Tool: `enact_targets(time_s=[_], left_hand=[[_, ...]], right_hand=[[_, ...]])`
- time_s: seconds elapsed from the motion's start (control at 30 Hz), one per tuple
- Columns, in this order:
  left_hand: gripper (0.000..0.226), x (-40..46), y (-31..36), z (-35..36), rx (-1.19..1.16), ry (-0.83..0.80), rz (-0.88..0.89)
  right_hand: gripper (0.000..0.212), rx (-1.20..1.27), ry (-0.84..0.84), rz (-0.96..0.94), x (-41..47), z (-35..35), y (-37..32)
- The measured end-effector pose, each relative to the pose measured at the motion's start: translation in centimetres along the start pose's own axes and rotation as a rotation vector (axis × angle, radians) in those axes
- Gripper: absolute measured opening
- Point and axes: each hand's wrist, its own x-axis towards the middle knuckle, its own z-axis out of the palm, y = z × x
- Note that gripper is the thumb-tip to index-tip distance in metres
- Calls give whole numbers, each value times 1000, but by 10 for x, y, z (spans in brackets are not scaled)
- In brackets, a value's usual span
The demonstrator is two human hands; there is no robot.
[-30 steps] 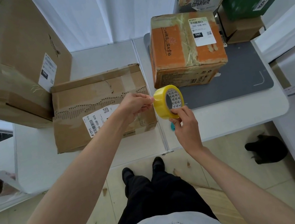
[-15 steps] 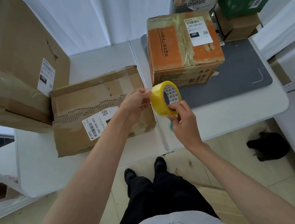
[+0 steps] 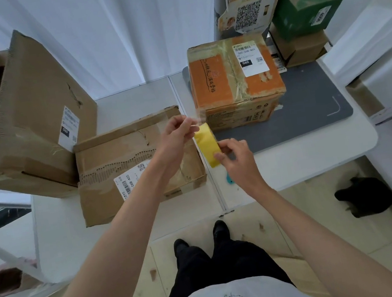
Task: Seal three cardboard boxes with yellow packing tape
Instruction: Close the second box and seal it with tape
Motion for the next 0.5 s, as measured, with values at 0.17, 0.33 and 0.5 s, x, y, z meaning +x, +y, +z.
enact_targets(time_s=[0.17, 0.33, 0.5], left_hand=[[9, 4, 10, -6, 66, 15, 52], [16, 3, 14, -12, 108, 67, 62], [20, -3, 10, -27, 125, 124, 69]], right_hand=[[12, 279, -135, 149, -2, -1, -22], [17, 295, -221, 206, -7, 6, -35], [19, 374, -258, 244, -7, 11, -45]])
